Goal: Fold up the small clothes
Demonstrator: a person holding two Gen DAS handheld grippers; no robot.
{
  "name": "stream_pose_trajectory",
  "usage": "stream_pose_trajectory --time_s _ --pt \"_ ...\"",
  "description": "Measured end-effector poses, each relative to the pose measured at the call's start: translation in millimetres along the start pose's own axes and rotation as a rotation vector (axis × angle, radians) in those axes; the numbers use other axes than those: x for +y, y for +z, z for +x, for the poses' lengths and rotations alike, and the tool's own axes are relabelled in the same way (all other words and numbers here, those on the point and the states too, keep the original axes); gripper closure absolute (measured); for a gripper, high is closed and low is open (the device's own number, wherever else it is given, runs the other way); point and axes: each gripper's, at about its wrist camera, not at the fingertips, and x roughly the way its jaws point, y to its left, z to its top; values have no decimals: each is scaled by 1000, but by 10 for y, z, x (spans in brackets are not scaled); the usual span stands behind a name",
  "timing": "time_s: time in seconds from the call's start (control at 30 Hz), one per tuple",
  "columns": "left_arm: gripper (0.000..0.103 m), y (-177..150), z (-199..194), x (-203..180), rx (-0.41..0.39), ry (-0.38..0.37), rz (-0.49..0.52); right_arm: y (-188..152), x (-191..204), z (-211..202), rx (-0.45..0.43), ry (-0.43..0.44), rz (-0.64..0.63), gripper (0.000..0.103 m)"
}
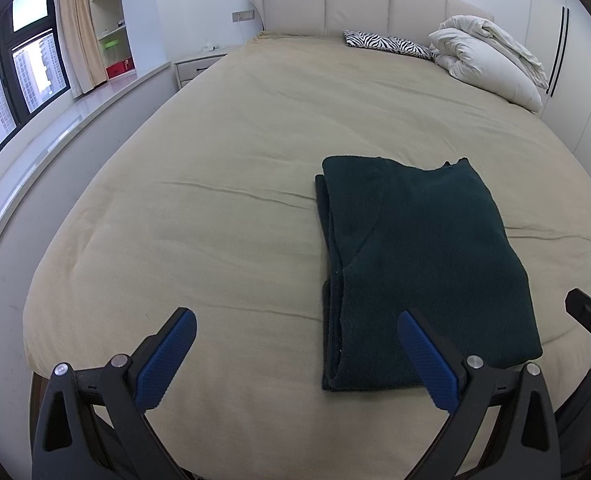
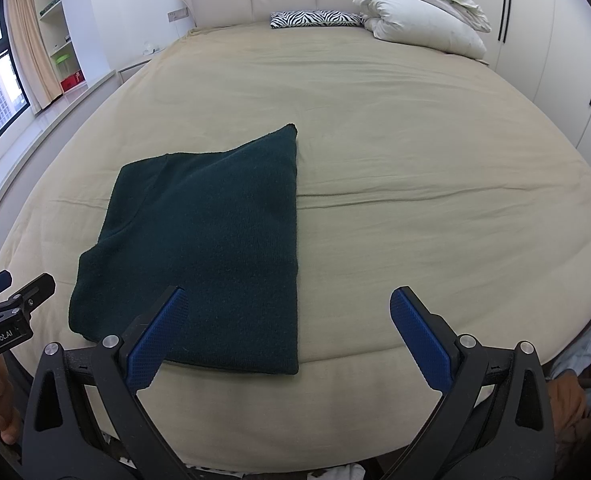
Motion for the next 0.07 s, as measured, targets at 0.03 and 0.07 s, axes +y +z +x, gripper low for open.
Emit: stream_pose_trajectory --time_s 0.03,0.07 --pt "0 -1 1 -2 -1 1 2 -4 -1 5 1 0 0 0" --pt "0 1 4 0 -1 1 3 -9 -4 2 1 0 -1 0"
